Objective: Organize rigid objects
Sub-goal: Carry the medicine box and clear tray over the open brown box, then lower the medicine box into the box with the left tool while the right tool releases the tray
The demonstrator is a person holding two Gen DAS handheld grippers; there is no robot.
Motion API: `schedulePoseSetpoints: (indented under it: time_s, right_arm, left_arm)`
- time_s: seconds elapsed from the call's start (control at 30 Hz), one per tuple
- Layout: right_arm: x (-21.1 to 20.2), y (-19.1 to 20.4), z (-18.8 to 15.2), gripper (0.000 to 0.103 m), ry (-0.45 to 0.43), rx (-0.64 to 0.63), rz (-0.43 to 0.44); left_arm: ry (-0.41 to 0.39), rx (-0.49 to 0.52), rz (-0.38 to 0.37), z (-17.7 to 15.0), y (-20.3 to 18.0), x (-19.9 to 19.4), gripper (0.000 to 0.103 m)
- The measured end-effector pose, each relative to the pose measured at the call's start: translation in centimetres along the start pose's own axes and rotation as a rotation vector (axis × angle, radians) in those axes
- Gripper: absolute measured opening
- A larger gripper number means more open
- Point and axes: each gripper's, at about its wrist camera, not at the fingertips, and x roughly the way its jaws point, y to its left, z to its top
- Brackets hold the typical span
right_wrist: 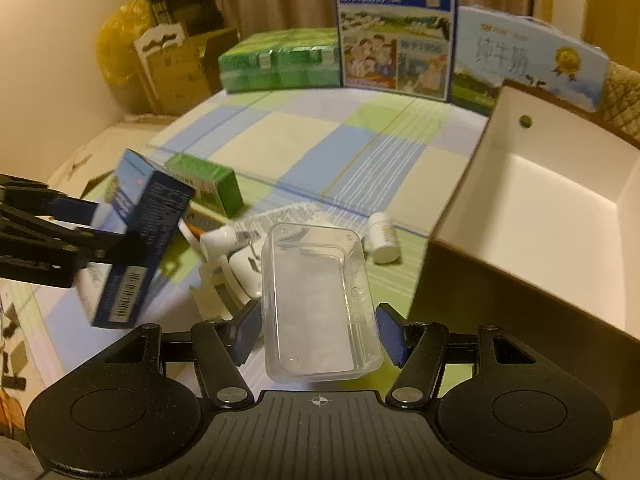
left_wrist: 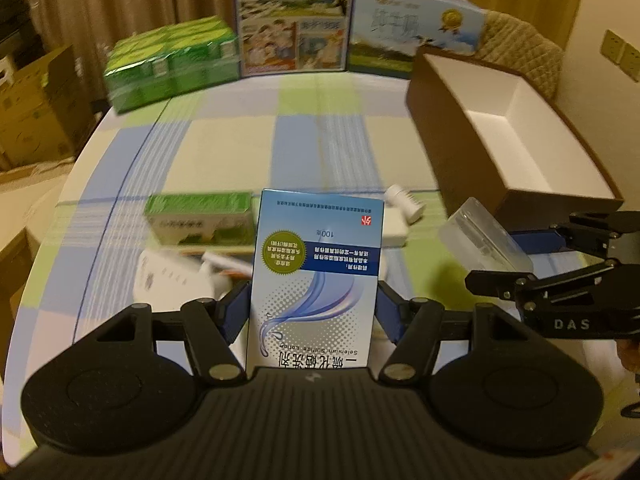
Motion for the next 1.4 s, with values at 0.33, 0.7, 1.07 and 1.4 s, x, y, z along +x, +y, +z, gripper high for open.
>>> schedulePoseSetpoints:
  time_s: [0.33,0.7,1.07,1.4]
  right_arm:
    - [-6.2,-3.1,1.3,0.059,-0.096,0.089,-0.06]
    - [-9.8,-11.8,2.7,0.059,-0.158,0.208,-0.203]
    - [-8.3,-18.2,2.8,0.059,-0.108,0.246,-0.27]
    - [-5.2,-21.0,2.4,0.059,-0.025,0.26,-0.286]
  left_arm:
    - [-0.05,0.075,-0.093,4.0,-4.4,0.4,0.062]
    - [-0.08,0.161,-0.203,9.9,-12.2,3.3,0.062]
    - [-0.038,0.189,-0.229,13.4,-18.0,8.6,0.061]
    - [0.029,0.221,-0.205,13.8,-20.7,13.8,0.061]
